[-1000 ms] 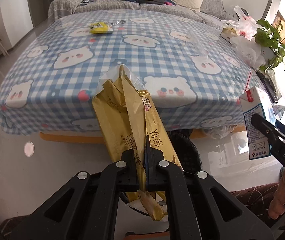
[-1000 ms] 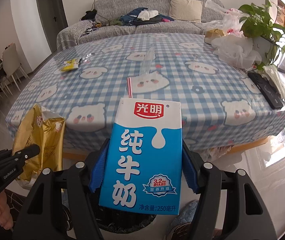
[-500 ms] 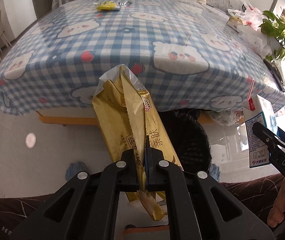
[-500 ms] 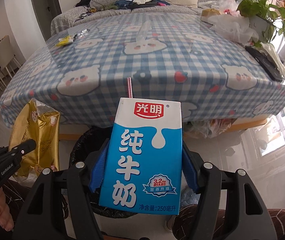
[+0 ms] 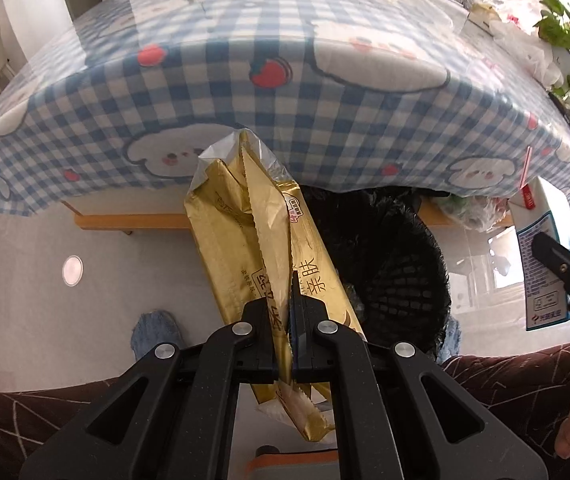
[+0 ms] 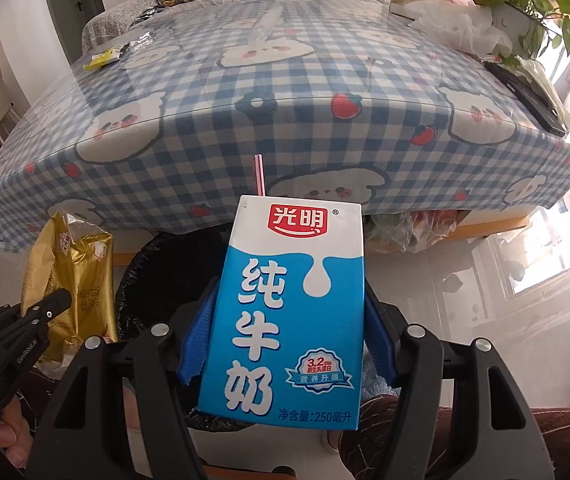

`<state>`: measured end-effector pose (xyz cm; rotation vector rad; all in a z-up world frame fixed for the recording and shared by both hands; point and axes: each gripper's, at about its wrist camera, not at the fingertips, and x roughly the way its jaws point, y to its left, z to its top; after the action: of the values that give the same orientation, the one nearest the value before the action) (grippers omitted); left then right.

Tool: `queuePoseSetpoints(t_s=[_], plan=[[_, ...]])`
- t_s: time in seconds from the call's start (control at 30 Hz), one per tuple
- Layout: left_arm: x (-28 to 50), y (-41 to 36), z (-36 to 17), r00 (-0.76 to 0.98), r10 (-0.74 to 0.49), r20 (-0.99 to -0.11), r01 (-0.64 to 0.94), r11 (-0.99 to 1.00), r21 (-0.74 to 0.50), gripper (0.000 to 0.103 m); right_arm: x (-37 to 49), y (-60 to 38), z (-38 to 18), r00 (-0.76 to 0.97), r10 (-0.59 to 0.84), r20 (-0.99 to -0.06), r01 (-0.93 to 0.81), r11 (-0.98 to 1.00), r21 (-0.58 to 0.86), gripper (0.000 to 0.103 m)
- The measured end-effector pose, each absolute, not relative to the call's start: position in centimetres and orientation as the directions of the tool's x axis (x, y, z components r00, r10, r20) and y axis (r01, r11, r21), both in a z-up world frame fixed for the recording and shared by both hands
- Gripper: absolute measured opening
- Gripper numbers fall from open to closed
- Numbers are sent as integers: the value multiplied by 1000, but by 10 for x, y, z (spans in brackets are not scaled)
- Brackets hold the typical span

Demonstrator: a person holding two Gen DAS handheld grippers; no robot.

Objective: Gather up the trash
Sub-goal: 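Carry the gold bag and milk carton down over the black bin, then open the left tool to drop the gold bag into the bin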

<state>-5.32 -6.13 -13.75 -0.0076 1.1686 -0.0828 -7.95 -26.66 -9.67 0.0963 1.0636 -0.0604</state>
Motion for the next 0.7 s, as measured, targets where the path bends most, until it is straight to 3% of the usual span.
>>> queuePoseSetpoints(t_s=[0.7], plan=[[-42, -131, -178, 388, -126, -913, 177, 982, -60, 5, -77, -270, -104, 476, -37, -879, 123, 992, 24, 62]])
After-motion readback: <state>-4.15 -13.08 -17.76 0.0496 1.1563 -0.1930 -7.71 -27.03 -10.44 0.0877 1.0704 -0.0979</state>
